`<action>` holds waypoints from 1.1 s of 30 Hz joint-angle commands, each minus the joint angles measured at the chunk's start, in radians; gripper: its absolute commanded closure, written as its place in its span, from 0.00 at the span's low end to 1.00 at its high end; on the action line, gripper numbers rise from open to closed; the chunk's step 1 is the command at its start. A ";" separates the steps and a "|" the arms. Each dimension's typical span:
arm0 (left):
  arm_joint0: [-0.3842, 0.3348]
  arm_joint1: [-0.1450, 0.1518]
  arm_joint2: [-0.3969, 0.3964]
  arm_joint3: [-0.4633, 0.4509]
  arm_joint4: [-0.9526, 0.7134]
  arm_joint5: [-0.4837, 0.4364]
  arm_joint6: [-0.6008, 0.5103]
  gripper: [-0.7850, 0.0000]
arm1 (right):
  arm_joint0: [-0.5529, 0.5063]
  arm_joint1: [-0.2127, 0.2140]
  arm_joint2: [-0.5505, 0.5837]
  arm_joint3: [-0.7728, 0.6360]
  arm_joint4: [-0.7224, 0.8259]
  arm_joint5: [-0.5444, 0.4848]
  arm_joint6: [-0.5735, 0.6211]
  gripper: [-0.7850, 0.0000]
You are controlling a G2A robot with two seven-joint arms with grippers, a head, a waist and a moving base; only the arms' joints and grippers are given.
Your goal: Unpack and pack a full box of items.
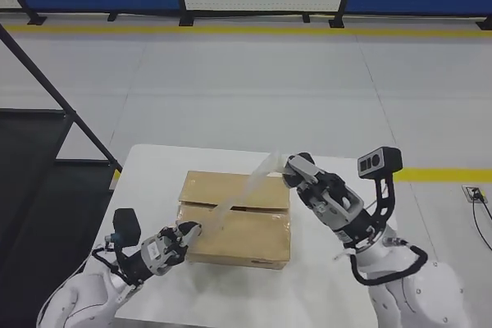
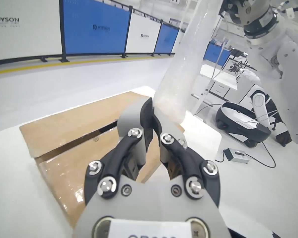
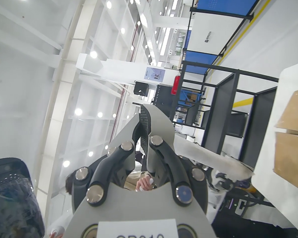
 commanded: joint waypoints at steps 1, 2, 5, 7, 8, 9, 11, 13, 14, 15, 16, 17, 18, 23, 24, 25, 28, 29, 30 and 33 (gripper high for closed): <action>-0.004 0.010 -0.029 -0.018 -0.061 0.028 -0.125 1.00 | -0.021 0.002 -0.006 0.002 -0.044 -0.004 -0.007 1.00; -0.006 0.016 -0.041 -0.027 -0.092 0.039 -0.177 1.00 | -0.032 0.004 -0.010 0.003 -0.066 -0.005 -0.003 1.00; -0.016 0.031 -0.085 -0.050 -0.165 0.078 -0.321 1.00 | -0.067 0.008 -0.015 0.009 -0.128 -0.010 -0.010 1.00; -0.025 0.041 -0.113 -0.058 -0.201 0.094 -0.391 1.00 | -0.089 0.010 -0.018 0.013 -0.163 -0.012 -0.023 1.00; -0.030 0.045 -0.125 -0.058 -0.215 0.098 -0.419 1.00 | -0.100 0.011 -0.021 0.015 -0.175 -0.014 -0.029 1.00; -0.035 0.049 -0.138 -0.058 -0.222 0.100 -0.440 1.00 | -0.110 0.012 -0.022 0.017 -0.189 -0.017 -0.035 1.00; -0.044 0.055 -0.164 -0.057 -0.229 0.109 -0.445 1.00 | -0.130 0.014 -0.028 0.025 -0.224 -0.017 -0.036 1.00; -0.044 0.055 -0.164 -0.057 -0.229 0.109 -0.445 1.00 | -0.145 0.015 -0.031 0.027 -0.245 -0.011 -0.044 1.00; -0.044 0.055 -0.164 -0.057 -0.229 0.109 -0.445 1.00 | -0.145 0.015 -0.031 0.027 -0.245 -0.011 -0.044 1.00; -0.044 0.055 -0.164 -0.057 -0.229 0.109 -0.445 1.00 | -0.145 0.015 -0.031 0.027 -0.245 -0.011 -0.044 1.00; -0.044 0.055 -0.164 -0.057 -0.229 0.109 -0.445 1.00 | -0.145 0.015 -0.031 0.027 -0.245 -0.011 -0.044 1.00; -0.044 0.055 -0.164 -0.057 -0.229 0.109 -0.445 1.00 | -0.145 0.015 -0.031 0.027 -0.245 -0.011 -0.044 1.00; -0.044 0.055 -0.164 -0.057 -0.229 0.109 -0.445 1.00 | -0.145 0.015 -0.031 0.027 -0.245 -0.011 -0.044 1.00; -0.044 0.055 -0.164 -0.057 -0.229 0.109 -0.445 1.00 | -0.145 0.015 -0.031 0.027 -0.245 -0.011 -0.044 1.00; -0.044 0.055 -0.164 -0.057 -0.229 0.109 -0.445 1.00 | -0.145 0.015 -0.031 0.027 -0.245 -0.011 -0.044 1.00; -0.040 0.055 -0.156 -0.056 -0.242 0.111 -0.432 1.00 | -0.145 0.015 -0.031 0.027 -0.245 -0.011 -0.044 1.00; -0.065 0.061 -0.163 -0.051 -0.185 0.102 -0.428 1.00 | -0.154 0.016 -0.038 0.045 -0.257 -0.010 -0.037 1.00; -0.079 0.064 -0.170 -0.045 -0.162 0.091 -0.432 1.00 | -0.155 0.018 -0.041 0.054 -0.283 -0.003 -0.033 1.00; -0.093 0.068 -0.178 -0.039 -0.131 0.078 -0.439 1.00 | -0.155 0.019 -0.047 0.063 -0.302 0.005 -0.029 1.00; -0.136 0.079 -0.190 -0.006 -0.049 0.034 -0.457 1.00 | -0.155 0.020 -0.060 0.088 -0.350 0.036 -0.034 1.00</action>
